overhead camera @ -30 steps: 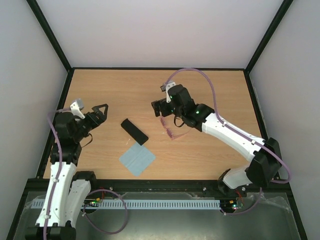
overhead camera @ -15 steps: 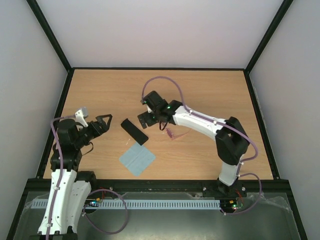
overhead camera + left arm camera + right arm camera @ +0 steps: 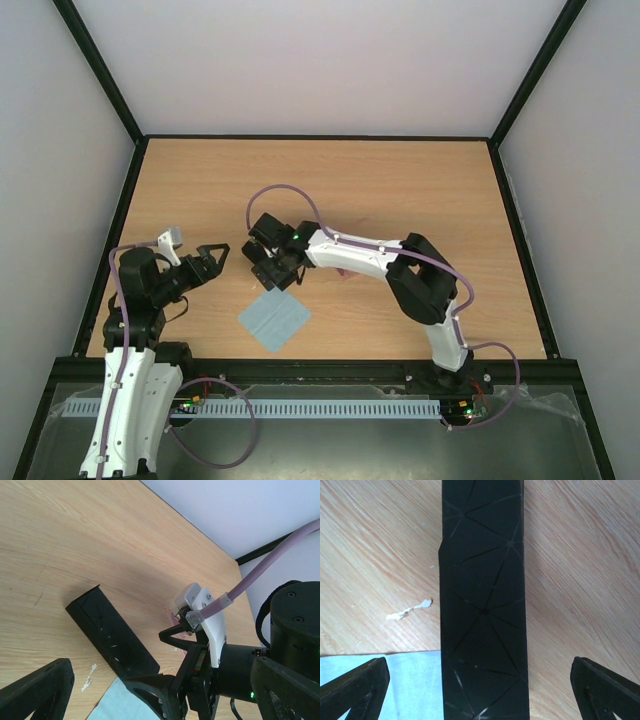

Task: Organize the sunglasses
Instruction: Pick up the sunglasses case from the center of the board.

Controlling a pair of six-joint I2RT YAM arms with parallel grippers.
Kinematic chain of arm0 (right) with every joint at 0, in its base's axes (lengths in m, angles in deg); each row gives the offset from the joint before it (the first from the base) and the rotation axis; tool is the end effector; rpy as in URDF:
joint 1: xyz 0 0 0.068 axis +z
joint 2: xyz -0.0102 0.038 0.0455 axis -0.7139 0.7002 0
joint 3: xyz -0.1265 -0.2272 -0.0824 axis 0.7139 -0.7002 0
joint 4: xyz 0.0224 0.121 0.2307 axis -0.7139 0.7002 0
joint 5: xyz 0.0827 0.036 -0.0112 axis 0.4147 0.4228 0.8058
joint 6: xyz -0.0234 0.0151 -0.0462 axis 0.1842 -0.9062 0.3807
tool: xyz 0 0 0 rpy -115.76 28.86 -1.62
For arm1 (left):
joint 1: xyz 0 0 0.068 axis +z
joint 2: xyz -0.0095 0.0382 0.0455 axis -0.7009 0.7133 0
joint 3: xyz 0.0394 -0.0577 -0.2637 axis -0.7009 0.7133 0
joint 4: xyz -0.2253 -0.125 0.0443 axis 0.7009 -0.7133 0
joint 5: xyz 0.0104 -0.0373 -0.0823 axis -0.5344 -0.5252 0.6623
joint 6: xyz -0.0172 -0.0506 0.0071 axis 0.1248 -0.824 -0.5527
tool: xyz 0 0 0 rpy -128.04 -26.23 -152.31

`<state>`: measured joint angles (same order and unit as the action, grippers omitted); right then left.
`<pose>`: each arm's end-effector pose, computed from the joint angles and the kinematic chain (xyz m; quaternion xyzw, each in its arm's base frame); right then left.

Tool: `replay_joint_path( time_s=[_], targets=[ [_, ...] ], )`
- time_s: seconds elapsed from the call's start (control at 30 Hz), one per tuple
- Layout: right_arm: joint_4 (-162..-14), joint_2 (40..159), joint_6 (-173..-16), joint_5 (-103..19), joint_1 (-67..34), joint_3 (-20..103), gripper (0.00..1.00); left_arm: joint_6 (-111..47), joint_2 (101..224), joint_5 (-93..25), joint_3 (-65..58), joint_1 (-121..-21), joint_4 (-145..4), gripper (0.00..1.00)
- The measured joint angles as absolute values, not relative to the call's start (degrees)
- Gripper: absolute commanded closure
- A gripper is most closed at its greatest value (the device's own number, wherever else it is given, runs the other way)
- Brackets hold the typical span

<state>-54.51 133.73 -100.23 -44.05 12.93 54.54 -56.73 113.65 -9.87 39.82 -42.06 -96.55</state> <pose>0.2229 0.3707 0.1990 -0.3910 0.8843 0.1858 0.1748 0.1229 -0.0140 0.2637 -0.1130 0.8010 -0.3786 0.4498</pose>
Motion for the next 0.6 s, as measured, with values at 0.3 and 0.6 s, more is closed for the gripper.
replay_joint_path(
  time_s=[0.3,0.6],
  targets=[
    [-52.92,138.21,-98.79,-44.64,12.77,58.36,0.05,-58.52,113.65,-12.78,39.82,-42.06,-97.68,0.01],
    [-51.76,140.57,-98.44,-45.14,12.79,59.52,0.08,-59.68,114.05,-14.52,39.82,-42.06,-97.66,0.01]
  ],
)
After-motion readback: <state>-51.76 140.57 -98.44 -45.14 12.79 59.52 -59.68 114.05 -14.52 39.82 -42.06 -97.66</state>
